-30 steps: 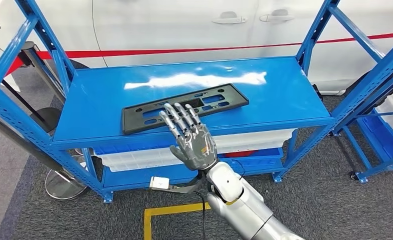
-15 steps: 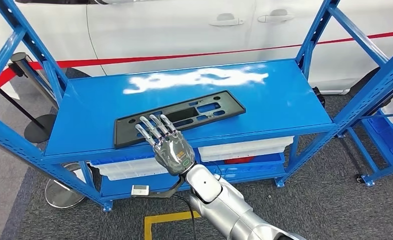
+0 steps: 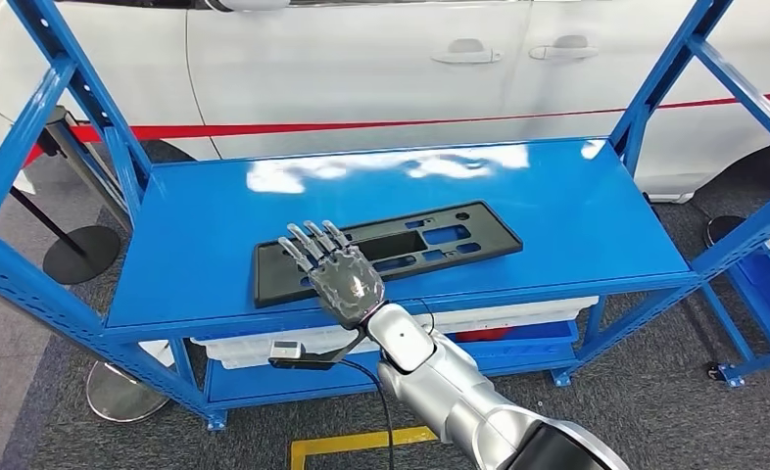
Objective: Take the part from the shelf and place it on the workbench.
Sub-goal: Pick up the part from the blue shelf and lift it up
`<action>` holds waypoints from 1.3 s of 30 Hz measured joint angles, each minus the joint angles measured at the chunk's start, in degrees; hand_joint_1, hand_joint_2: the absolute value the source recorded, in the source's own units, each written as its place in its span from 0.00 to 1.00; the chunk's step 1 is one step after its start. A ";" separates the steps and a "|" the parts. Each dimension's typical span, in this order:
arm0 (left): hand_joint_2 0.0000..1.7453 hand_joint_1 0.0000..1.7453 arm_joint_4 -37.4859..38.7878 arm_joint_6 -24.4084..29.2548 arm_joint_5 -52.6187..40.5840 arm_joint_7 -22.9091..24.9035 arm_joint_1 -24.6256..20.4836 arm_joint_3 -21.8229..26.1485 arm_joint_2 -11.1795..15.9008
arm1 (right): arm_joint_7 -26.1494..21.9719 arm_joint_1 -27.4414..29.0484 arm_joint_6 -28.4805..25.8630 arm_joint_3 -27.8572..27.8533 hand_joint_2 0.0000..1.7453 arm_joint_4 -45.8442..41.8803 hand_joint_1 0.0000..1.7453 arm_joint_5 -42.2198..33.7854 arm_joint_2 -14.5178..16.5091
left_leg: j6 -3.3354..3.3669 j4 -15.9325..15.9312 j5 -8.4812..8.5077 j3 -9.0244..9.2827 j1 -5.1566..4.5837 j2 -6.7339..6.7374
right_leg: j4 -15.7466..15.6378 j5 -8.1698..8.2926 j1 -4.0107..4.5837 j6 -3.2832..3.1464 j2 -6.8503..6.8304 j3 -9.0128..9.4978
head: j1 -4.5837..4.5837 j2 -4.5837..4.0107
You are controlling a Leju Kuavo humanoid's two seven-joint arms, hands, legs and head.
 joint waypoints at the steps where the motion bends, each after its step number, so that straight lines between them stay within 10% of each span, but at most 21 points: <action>1: 0.00 0.00 0.00 -0.16 -0.02 0.00 0.06 0.06 0.03 | 1.39 -0.03 0.01 -0.03 1.00 0.67 0.00 0.82 0.00 | 0.05 0.00 -0.35 0.53 -0.15 -0.08 | -0.72 1.34 0.14 -0.29 0.00 -0.66 | 0.00 0.00; 4: 0.00 0.00 0.00 -0.86 -0.65 0.03 0.06 0.07 0.27 | 6.81 -0.31 0.76 -0.03 1.00 2.31 0.00 4.81 -0.10 | -0.04 -0.02 -1.49 2.25 -0.59 -0.24 | -11.36 9.72 1.02 -1.89 -0.06 1.89 | 0.00 0.00; 10: 0.00 0.00 -0.03 -2.10 -2.26 0.54 -0.13 -0.69 1.63 | 14.59 -1.69 8.99 0.71 1.00 2.85 0.00 8.43 -2.68 | -1.87 1.41 -2.82 2.90 -0.84 -0.10 | -17.33 11.94 1.38 -3.69 0.02 4.33 | 0.03 0.00; 15: 0.00 0.00 -0.04 -2.35 -2.96 0.38 -0.43 -1.48 2.50 | 17.37 -2.76 13.91 1.31 1.00 2.55 0.98 8.46 -4.28 | -3.05 14.66 -9.59 -4.31 -0.33 0.09 | -17.59 11.76 1.09 -4.16 0.05 4.94 | 0.02 0.00; 17: 0.00 0.00 -0.04 -2.89 -3.69 0.17 -0.43 -2.02 2.84 | 19.04 -3.18 17.66 1.22 1.00 2.16 1.00 8.46 -5.57 | -3.15 13.28 -7.53 -4.58 -0.16 0.12 | -17.53 11.62 1.01 -3.99 0.08 5.08 | 0.02 0.00; 20: 0.00 0.00 -0.04 -3.83 -5.05 -0.14 -0.66 -3.24 3.22 | 20.61 -3.87 22.11 -0.30 1.00 0.93 1.00 8.46 -8.30 | -2.78 2.81 -1.96 -0.79 -0.14 0.12 | -17.24 11.41 0.96 -3.30 -0.03 5.31 | 0.03 0.00; 25: 0.00 0.00 -0.04 -4.55 -5.91 0.12 -1.24 -5.00 3.33 | 19.76 -3.01 23.70 -5.49 1.00 -2.88 1.00 8.35 -12.47 | -0.48 -0.15 0.11 0.11 -0.30 0.18 | -16.70 11.17 0.99 -1.52 0.04 4.75 | 0.03 0.00; 31: 0.00 0.00 -0.04 -4.96 -5.94 0.28 -1.92 -6.06 3.43 | 16.81 0.07 22.04 -12.57 1.00 -8.15 1.00 8.07 -14.85 | 0.54 -0.64 0.54 0.19 -0.32 0.21 | -1.12 4.41 0.65 -0.18 0.03 -2.97 | 0.04 0.00; 35: 0.00 0.00 -0.04 -4.82 -6.21 0.72 -1.93 -6.84 3.39 | 14.48 3.76 19.44 -16.39 1.00 -13.47 1.00 6.37 -15.17 | 0.11 -0.53 0.02 0.62 -0.46 -0.01 | -13.40 10.78 0.81 -1.01 -0.13 3.01 | 0.04 0.00; 39: 0.00 0.00 -0.04 -4.62 -6.74 1.48 -1.90 -7.51 3.34 | 10.11 10.49 16.79 -21.08 1.00 -24.38 1.00 1.20 -15.09 | -0.94 -0.65 -0.47 0.73 -0.65 -0.19 | -17.74 11.40 1.18 -2.03 -0.31 5.12 | 0.04 0.00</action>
